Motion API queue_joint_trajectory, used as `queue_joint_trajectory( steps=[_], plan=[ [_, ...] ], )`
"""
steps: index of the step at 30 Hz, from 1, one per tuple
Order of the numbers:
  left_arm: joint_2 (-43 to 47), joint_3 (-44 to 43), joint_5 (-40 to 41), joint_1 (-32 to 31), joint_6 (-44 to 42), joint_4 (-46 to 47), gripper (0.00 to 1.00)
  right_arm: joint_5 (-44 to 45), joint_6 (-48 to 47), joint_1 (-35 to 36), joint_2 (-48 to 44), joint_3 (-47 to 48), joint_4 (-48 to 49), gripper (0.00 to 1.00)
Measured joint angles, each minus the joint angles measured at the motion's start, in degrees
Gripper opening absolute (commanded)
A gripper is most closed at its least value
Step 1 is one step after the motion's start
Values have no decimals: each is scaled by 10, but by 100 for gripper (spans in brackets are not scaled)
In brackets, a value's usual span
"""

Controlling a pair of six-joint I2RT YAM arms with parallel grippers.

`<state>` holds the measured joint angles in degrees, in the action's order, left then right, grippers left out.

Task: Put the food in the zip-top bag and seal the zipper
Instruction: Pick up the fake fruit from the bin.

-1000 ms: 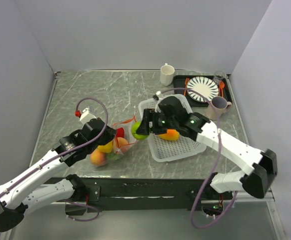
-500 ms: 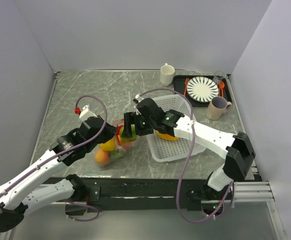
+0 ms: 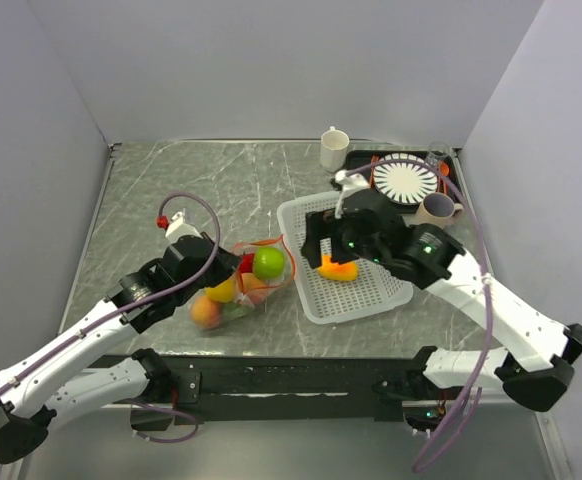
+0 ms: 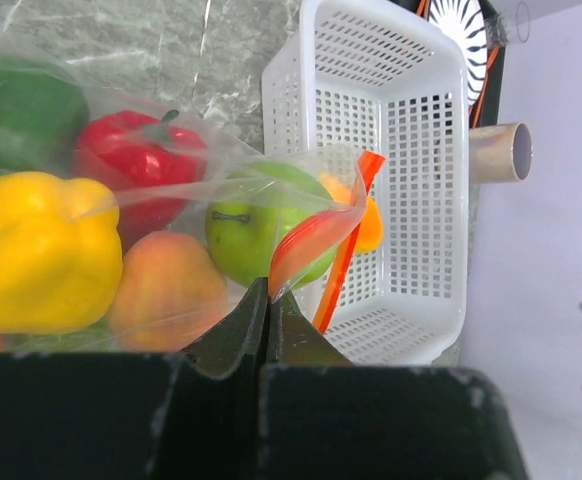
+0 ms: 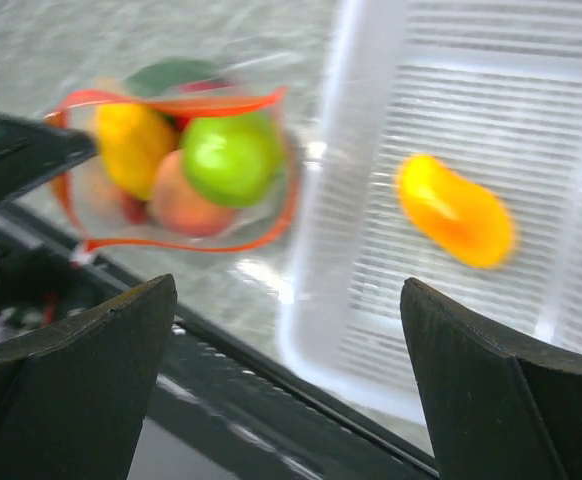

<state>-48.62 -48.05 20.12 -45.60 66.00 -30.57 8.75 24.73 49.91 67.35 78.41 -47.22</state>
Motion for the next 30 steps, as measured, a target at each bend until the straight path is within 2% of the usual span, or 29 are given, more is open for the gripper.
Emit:
queue_joint_trajectory(
  steps=[7,13,20,24,30],
  plan=[
    [-8,-1,-8,0,-16,7,1,57,-19,-34,-28,10,-75,100],
    [-29,-58,-7,0,-34,-15,1,79,-21,-78,-28,6,-113,100],
    [3,-83,7,0,-42,-28,1,63,-30,-151,-38,-43,-100,100],
    [10,-107,34,0,-49,-41,1,37,-27,-179,-3,-44,-99,100],
    [10,-108,76,1,-54,-51,1,-29,2,-185,94,-44,-48,100]
  ],
)
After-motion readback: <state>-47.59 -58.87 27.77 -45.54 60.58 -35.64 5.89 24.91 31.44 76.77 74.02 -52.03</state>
